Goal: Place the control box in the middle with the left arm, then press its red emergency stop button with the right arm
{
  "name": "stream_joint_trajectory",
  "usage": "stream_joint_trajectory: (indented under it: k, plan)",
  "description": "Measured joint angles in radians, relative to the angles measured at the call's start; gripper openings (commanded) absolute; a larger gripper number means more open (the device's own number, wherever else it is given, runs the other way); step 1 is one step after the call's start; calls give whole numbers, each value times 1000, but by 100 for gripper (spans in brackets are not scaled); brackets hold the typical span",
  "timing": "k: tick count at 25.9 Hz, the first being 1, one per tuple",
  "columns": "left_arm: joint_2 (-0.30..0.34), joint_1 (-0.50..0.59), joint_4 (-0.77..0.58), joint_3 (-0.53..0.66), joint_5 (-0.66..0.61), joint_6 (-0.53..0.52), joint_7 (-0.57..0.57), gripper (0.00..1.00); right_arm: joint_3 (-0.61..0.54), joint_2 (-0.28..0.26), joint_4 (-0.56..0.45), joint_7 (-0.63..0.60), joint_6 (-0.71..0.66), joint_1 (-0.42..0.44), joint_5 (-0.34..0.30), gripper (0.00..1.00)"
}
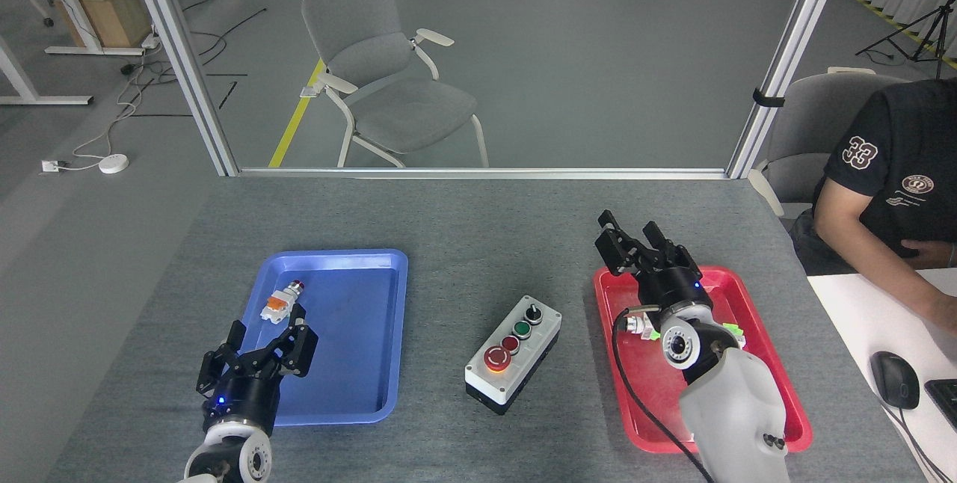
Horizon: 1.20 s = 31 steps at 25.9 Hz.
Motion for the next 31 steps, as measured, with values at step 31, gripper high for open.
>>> stream_joint_trajectory:
  k: [31]
  plan:
    - [-8, 12, 4, 3, -43, -3, 0, 99, -3, -47, -200, -137, 174, 240, 170, 100]
